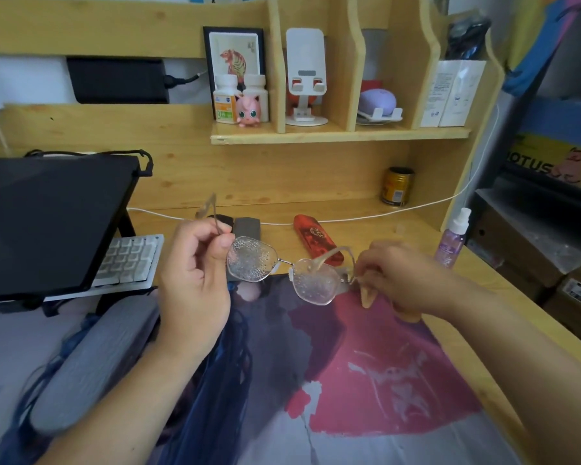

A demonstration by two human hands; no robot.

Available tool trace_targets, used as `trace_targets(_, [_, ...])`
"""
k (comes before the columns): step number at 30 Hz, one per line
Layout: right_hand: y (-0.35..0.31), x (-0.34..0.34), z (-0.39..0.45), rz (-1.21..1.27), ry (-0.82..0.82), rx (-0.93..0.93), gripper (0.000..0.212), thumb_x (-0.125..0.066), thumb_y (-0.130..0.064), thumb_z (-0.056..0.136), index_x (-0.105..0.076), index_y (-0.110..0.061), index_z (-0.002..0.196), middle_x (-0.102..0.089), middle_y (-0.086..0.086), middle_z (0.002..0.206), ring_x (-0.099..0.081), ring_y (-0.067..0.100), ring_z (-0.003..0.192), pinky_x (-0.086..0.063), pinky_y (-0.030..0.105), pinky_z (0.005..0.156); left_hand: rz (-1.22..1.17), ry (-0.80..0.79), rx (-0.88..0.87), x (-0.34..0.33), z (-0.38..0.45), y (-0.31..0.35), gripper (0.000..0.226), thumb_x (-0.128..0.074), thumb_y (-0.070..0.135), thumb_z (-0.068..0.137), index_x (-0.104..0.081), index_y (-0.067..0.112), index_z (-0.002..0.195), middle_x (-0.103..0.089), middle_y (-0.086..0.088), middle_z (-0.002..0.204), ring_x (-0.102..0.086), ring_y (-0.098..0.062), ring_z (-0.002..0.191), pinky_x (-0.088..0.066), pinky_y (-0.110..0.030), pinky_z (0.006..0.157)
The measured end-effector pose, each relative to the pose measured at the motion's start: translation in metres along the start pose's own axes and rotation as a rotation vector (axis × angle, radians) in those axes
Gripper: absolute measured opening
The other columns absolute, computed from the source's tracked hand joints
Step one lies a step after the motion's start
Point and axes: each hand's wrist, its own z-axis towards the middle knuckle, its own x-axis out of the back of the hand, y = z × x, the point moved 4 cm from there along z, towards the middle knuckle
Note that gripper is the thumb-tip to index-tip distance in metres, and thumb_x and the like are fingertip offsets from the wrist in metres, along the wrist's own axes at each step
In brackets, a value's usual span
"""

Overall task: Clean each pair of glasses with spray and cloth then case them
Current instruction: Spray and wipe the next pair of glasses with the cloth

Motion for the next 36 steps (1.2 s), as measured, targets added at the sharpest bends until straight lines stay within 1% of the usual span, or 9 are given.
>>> trace_targets(3, [-0.009, 0.020, 0.013, 0.199, 0.173, -0.016, 0.016, -0.063, -0.032, 0.096, -0.073, -0.027, 0.085, -0.065, -0.003, 0.087, -0.060, 0.011, 0.082, -0.048, 0.033, 0.077, 0.006, -0.018, -0.022, 0.000, -0.001, -0.002, 0.021, -0.055, 0.009, 0.102, -0.058, 0.030, 0.105, -0.062, 0.001, 0.100, -0.063, -0.029, 0.096, -0.051, -0.041, 0.085])
trace_targets(6, [-0.021, 0.035, 0.015, 0.849, 0.290, -0.084, 0.020, -0.067, -0.021, 0.096, -0.076, -0.007, 0.085, -0.072, 0.004, 0.076, -0.062, 0.006, 0.066, -0.047, 0.018, 0.060, 0.022, -0.029, -0.019, 0.000, -0.002, -0.006, 0.015, -0.055, 0.011, 0.102, -0.059, 0.025, 0.105, -0.063, -0.007, 0.098, -0.064, -0.033, 0.095, -0.052, -0.047, 0.083])
trace_targets(10, [-0.042, 0.020, 0.008, 1.432, 0.116, -0.109, 0.021, -0.065, -0.012, 0.090, -0.074, 0.005, 0.082, -0.073, 0.013, 0.070, -0.068, 0.019, 0.061, -0.051, 0.026, 0.057, 0.028, -0.033, 0.001, -0.002, -0.003, -0.006, 0.025, -0.057, 0.010, 0.101, -0.060, 0.035, 0.106, -0.065, -0.005, 0.098, -0.065, -0.026, 0.093, -0.053, -0.035, 0.081])
trace_targets(15, [-0.046, -0.001, 0.000, 1.485, 0.089, -0.196, 0.020, -0.065, -0.011, 0.091, -0.074, 0.006, 0.086, -0.073, 0.022, 0.075, -0.062, 0.020, 0.051, -0.046, 0.018, 0.046, -0.003, -0.052, 0.064, -0.008, -0.008, -0.009, 0.023, -0.058, 0.006, 0.101, -0.062, 0.030, 0.100, -0.066, -0.001, 0.099, -0.065, -0.021, 0.092, -0.051, -0.028, 0.083])
trace_targets(18, [-0.049, -0.004, -0.002, 1.563, 0.060, -0.218, 0.027, -0.060, -0.009, 0.096, -0.069, 0.016, 0.105, -0.072, 0.032, 0.090, -0.063, 0.033, 0.068, -0.052, 0.024, 0.054, -0.029, -0.060, 0.071, -0.011, -0.010, -0.009, 0.026, -0.058, 0.011, 0.101, -0.062, 0.036, 0.099, -0.066, -0.002, 0.096, -0.065, -0.023, 0.089, -0.050, -0.029, 0.083])
trace_targets(25, [-0.040, -0.009, 0.003, 1.458, 0.103, -0.154, 0.027, -0.065, -0.025, 0.093, -0.079, -0.002, 0.096, -0.077, 0.020, 0.096, -0.071, 0.029, 0.082, -0.054, 0.039, 0.076, -0.027, -0.055, 0.058, -0.010, -0.011, -0.005, 0.021, -0.058, 0.010, 0.101, -0.061, 0.030, 0.101, -0.066, 0.001, 0.098, -0.065, -0.019, 0.090, -0.049, -0.025, 0.083])
trace_targets(30, [-0.036, 0.003, 0.005, 0.463, 0.579, 0.146, 0.017, -0.067, -0.027, 0.093, -0.082, -0.019, 0.091, -0.057, -0.003, 0.080, -0.053, 0.016, 0.080, -0.038, 0.024, 0.071, -0.031, -0.071, 0.050, -0.012, -0.011, -0.003, 0.021, -0.058, 0.009, 0.100, -0.062, 0.029, 0.103, -0.066, 0.001, 0.098, -0.065, -0.020, 0.089, -0.050, -0.026, 0.083])
trace_targets(34, [-0.023, 0.004, 0.007, 1.010, 0.668, -0.090, 0.018, -0.065, -0.021, 0.097, -0.075, -0.019, 0.082, -0.059, -0.015, 0.072, -0.051, 0.001, 0.069, -0.040, 0.021, 0.065, -0.048, -0.085, 0.029, -0.012, -0.012, -0.003, 0.020, -0.058, 0.009, 0.101, -0.062, 0.028, 0.104, -0.064, -0.002, 0.095, -0.065, -0.025, 0.087, -0.050, -0.031, 0.082])
trace_targets(36, [-0.013, 0.003, 0.007, 0.970, 0.668, -0.260, 0.025, -0.056, -0.026, 0.102, -0.066, -0.018, 0.081, -0.055, -0.016, 0.065, -0.045, 0.001, 0.061, -0.036, 0.023, 0.059, -0.044, -0.091, 0.029, -0.013, -0.013, -0.002, 0.022, -0.058, 0.009, 0.101, -0.062, 0.031, 0.104, -0.065, -0.001, 0.096, -0.065, -0.025, 0.087, -0.051, -0.033, 0.081])
